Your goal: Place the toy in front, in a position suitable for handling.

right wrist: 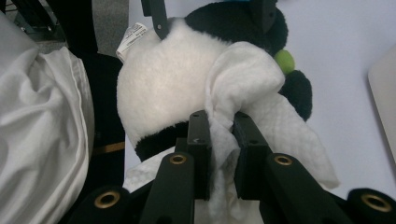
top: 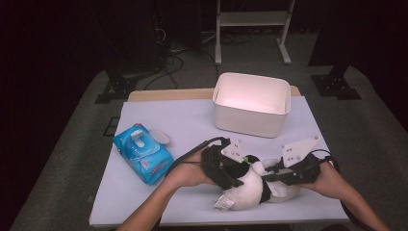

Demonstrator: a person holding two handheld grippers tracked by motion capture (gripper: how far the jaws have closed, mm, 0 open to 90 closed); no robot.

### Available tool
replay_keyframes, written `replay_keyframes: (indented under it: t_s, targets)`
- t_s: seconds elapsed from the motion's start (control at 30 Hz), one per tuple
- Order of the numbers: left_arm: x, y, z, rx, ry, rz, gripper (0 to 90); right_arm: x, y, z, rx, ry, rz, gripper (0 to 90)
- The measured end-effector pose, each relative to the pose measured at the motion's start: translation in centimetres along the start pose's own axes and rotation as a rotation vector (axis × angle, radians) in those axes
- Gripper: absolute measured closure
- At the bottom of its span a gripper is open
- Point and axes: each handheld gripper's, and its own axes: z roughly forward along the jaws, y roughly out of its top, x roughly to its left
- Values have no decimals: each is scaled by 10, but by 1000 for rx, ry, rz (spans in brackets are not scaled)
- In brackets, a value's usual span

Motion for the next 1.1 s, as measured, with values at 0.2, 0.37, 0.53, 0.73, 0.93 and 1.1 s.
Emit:
replay_keyframes:
  t_s: [0.2, 0.37, 0.53, 0.73, 0.93, 1.1]
  targets:
    - [-3, 1, 2, 5, 5, 12, 324, -1, -6, -10, 12, -1, 12, 785]
    - [-5, 2, 2, 10, 11, 19, 325, -1, -12, -23, 4, -21, 15, 785]
    - [-5, 2, 2, 8, 11, 22, 325, -3, -27, -42, 1, -57, 61, 785]
    - [-5, 2, 2, 16, 12, 28, 324, -7, -49, -56, 7, -89, 131, 784]
    - [-5, 9, 4, 39, 10, 55, 333, -10, -43, -53, 0, -79, 120, 782]
    - [-4, 13, 5, 45, 6, 55, 342, -16, -22, -36, -9, -35, 73, 780]
